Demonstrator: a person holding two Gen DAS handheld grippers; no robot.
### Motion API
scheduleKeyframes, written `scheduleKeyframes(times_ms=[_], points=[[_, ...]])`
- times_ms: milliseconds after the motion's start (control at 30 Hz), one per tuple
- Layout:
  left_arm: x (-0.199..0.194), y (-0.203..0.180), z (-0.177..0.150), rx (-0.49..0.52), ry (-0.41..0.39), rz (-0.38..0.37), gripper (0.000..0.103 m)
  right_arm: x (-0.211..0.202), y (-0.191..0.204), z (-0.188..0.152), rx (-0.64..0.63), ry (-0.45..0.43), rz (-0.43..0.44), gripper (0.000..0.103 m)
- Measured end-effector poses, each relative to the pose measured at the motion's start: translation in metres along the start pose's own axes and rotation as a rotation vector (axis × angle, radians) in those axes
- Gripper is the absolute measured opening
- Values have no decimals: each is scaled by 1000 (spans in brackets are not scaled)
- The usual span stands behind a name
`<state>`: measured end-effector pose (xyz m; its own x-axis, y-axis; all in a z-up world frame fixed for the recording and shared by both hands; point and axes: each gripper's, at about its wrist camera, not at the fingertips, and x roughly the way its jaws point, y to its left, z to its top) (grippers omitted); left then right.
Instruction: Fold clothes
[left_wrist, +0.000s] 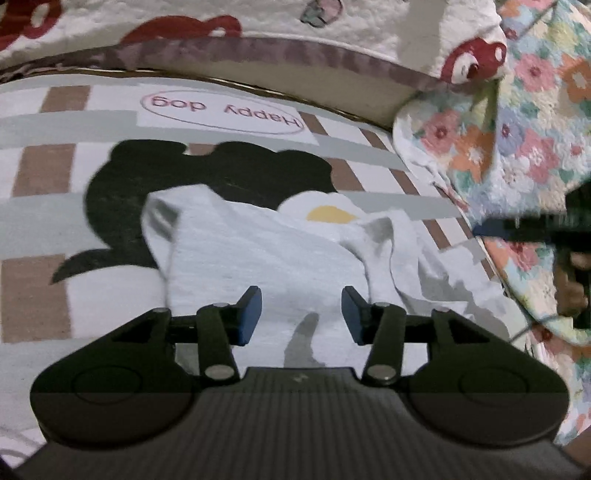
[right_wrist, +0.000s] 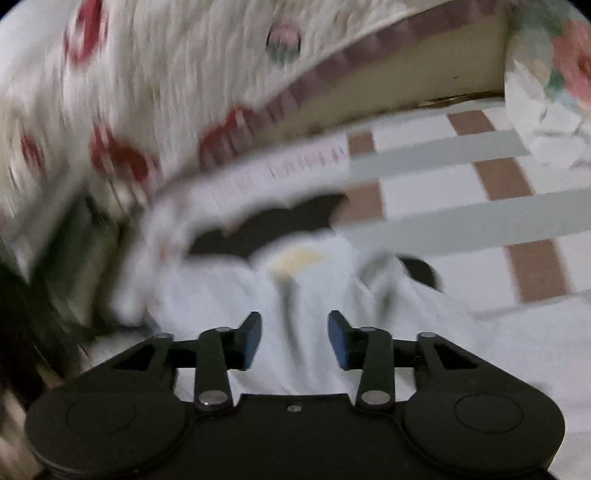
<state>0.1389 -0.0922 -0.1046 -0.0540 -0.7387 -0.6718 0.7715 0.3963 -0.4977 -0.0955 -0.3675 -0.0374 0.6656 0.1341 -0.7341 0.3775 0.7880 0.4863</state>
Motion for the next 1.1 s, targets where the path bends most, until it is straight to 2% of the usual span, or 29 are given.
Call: scheduleKeyframes(times_ms=[100,200,333,400,467,533,667,733,833,900,1033,1100], points=[[11,-2,-4,-20,11,27,47,27,15,6,-28,58,36,54],[23,-3,-7,-40,22,54,47,53,30,9,-134,106,-33,54],[22,-3,-8,-32,37,86,47,79,22,18,-56,94,2,57],[25,5,-9,-67,70,107,48,93,15,20,-21,129,-2,57],[26,14,-11,-111,105,119,48,104,13,16,-41,172,-7,57],[28,24,-13,-155,139,130,48,109,12,12,-48,174,-13,57],[27,34,-13,-189,132,89,49,114,8,10,12,133,24,57],[26,34,-12,-188,130,76,50,115,13,10,-8,114,45,57],[19,35,-11,-229,106,10,50,113,26,10,-83,77,133,12],[14,36,-11,-257,89,-35,55,107,42,8,-142,61,159,12],[4,38,-10,-313,44,-125,56,97,72,-2,-213,68,277,11],[-2,40,-7,-323,6,-143,57,94,86,-10,-229,87,345,11]])
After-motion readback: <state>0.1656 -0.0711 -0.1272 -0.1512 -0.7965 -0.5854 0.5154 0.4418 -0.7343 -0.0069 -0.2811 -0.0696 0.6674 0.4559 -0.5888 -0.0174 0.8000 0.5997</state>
